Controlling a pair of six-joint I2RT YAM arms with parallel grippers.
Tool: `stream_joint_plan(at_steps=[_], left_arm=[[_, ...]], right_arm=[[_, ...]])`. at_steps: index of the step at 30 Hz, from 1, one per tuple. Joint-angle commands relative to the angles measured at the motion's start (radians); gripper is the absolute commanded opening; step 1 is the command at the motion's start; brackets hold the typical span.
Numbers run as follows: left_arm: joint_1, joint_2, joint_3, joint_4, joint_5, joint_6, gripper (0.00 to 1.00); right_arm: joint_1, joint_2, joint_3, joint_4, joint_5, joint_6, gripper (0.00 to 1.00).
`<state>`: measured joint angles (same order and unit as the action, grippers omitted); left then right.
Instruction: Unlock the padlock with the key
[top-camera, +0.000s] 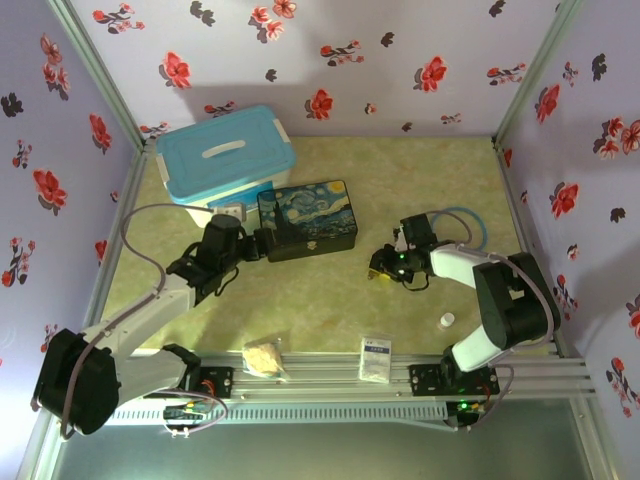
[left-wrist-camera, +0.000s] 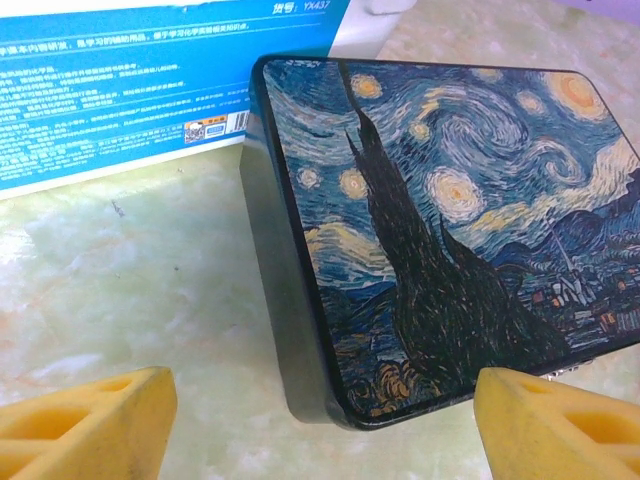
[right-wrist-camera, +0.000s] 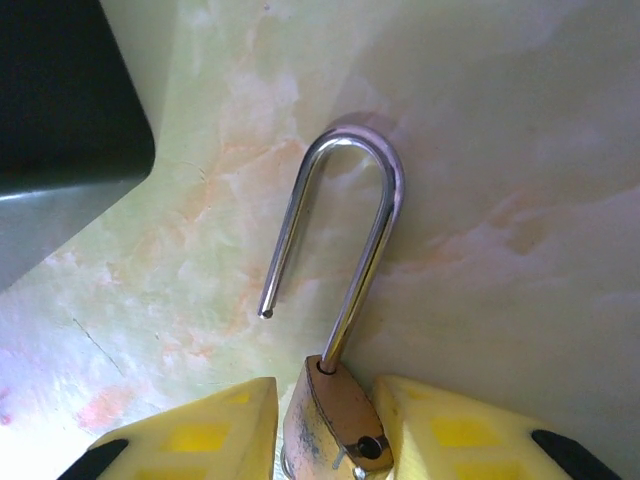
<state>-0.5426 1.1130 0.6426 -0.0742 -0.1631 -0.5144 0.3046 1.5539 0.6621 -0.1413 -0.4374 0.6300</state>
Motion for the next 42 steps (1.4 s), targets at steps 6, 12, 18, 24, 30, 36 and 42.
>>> stream_joint_plan(at_steps=[6,12,18,24,30,36,42], left_arm=[[0.007,-0.035,-0.035,-0.016,0.007,-0.018,0.79],[0.007,-0.105,-0.055,-0.076,-0.026,-0.021,0.8],[0.021,-0.204,-0.098,-0.156,-0.141,0.02,0.92],[0.054,-0.289,-0.165,-0.128,-0.399,0.187,1.0],[0.151,-0.336,-0.242,0.069,-0.48,0.339,1.0],[0.342,-0.181,-0.366,0.415,-0.375,0.438,1.0],[0.464,-0.001,-0.436,0.781,-0.202,0.404,1.0]], right_arm=[[-0.03,0.038,0.001,-0.257,0.207,-0.067,0.39],[-0.03,-0.019,0.0,-0.241,0.257,-0.041,0.44],[-0.028,-0.117,0.082,-0.311,0.396,-0.111,0.58],[-0.029,-0.288,0.125,-0.276,0.678,-0.283,0.99],[-0.032,-0.413,-0.076,0.161,0.865,-0.465,0.99],[-0.082,-0.323,-0.194,0.456,0.952,-0.554,0.99],[-0.167,-0.281,-0.295,0.712,0.848,-0.508,0.99]])
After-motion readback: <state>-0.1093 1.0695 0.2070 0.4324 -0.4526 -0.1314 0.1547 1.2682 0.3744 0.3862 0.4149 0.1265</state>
